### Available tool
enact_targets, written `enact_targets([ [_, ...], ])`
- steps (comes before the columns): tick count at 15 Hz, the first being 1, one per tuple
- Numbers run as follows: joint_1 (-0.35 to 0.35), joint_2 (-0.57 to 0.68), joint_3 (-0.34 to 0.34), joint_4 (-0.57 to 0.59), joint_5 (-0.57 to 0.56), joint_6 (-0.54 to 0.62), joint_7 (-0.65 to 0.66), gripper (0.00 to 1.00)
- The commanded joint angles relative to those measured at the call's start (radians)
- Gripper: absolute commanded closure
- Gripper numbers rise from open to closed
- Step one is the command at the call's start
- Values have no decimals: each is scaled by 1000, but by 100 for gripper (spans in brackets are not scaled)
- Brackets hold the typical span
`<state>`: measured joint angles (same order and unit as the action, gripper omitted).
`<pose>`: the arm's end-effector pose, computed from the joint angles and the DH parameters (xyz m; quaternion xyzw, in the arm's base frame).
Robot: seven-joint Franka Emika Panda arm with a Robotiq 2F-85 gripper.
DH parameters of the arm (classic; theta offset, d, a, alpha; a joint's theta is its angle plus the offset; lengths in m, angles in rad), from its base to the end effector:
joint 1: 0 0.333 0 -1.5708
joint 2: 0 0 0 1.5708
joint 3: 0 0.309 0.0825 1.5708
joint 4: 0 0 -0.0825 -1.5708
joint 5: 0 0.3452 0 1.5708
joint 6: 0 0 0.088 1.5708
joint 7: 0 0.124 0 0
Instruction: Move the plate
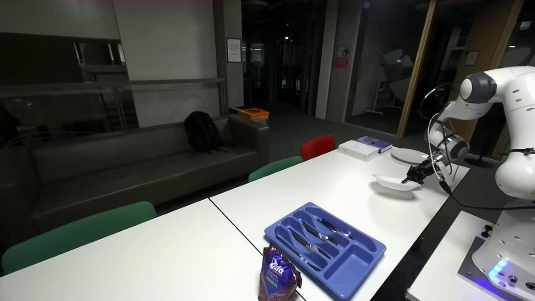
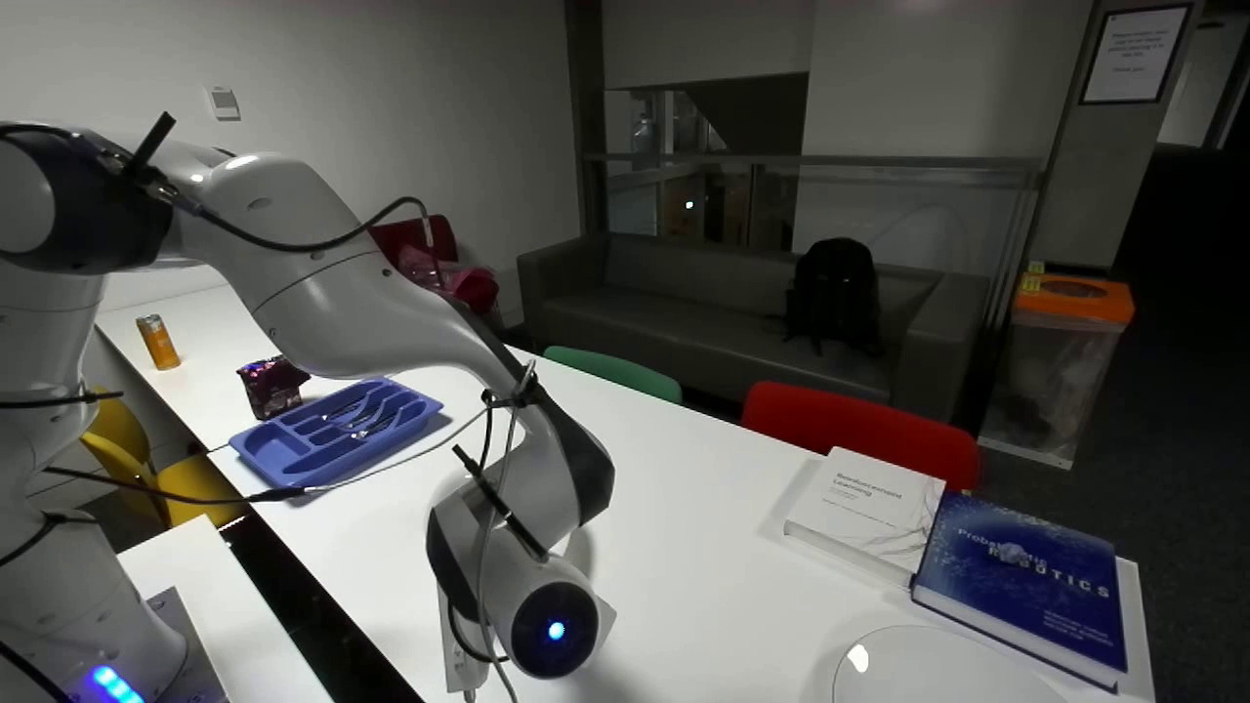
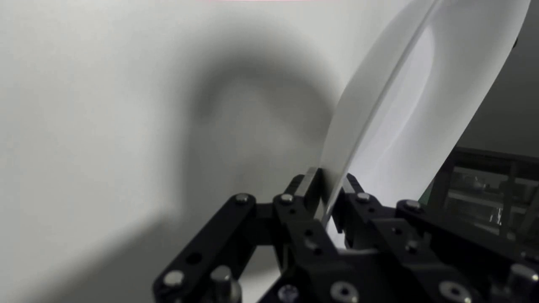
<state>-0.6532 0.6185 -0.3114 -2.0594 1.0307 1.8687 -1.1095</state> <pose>0.3367 -0.3592 0.1361 -0.8644 0.2576 -0.0978 0.4205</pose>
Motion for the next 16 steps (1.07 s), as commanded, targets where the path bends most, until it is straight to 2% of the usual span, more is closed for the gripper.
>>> enact_targets([
  [1,12,-53,-1,-42,66,69,34,97],
  [5,23,-58,-2,-52,103,125,40,97],
  [6,14,-2,0,-8,71,107,18,97],
  [7,14,0,1,-8,71,109,18,90],
  [13,14,18,1,-6,70,110,17,90],
  [14,14,19,1,-6,70,110,17,97],
  [16,22,4,-4,-28,78,138,22,97],
])
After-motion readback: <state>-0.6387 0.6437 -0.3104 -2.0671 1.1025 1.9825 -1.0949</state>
